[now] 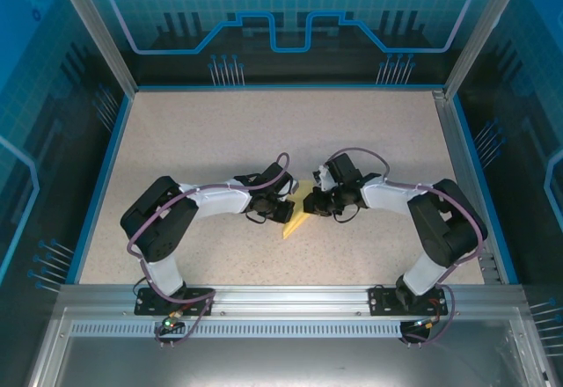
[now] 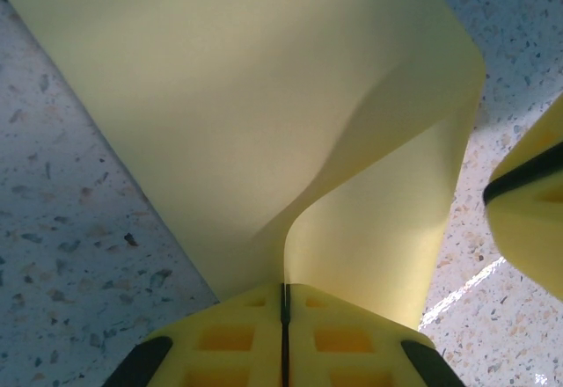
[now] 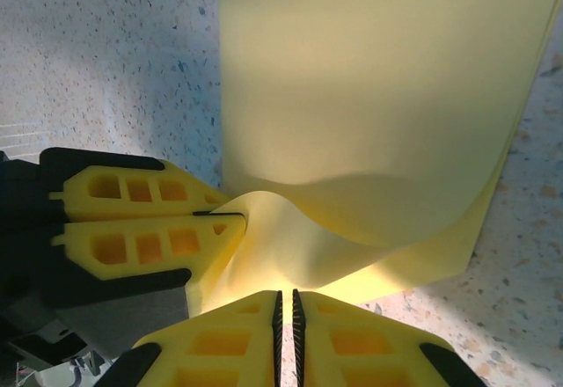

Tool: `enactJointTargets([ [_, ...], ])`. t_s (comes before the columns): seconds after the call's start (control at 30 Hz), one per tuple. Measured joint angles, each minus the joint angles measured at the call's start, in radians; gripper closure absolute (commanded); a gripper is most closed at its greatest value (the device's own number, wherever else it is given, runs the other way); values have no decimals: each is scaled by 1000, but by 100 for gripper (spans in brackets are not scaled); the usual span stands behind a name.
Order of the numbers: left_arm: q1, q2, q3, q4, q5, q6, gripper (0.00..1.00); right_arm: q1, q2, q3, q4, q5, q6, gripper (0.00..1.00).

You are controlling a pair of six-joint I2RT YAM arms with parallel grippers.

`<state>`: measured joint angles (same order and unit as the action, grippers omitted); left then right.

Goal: Fold a paper plane with a square sheet of paper (pick it up from the middle)
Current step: Third fold the triangle at the center of the table.

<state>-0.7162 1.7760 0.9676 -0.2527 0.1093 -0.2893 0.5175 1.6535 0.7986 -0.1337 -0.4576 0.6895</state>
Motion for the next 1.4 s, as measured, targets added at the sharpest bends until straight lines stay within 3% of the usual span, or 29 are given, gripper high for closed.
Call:
enactJointTargets([
  [0.37, 0, 0, 0, 0, 0, 0, 92, 1, 36, -10, 96, -34, 29, 86],
  [0.8, 0, 0, 0, -1, 0, 0, 91, -10, 53, 0, 87, -25, 28, 86],
  [1.1, 0, 0, 0, -1, 0, 0, 91, -47, 126, 212, -17, 36, -39, 86],
  [1.4, 0, 0, 0, -2, 0, 0, 91, -49, 260, 284, -127, 90, -109, 86],
])
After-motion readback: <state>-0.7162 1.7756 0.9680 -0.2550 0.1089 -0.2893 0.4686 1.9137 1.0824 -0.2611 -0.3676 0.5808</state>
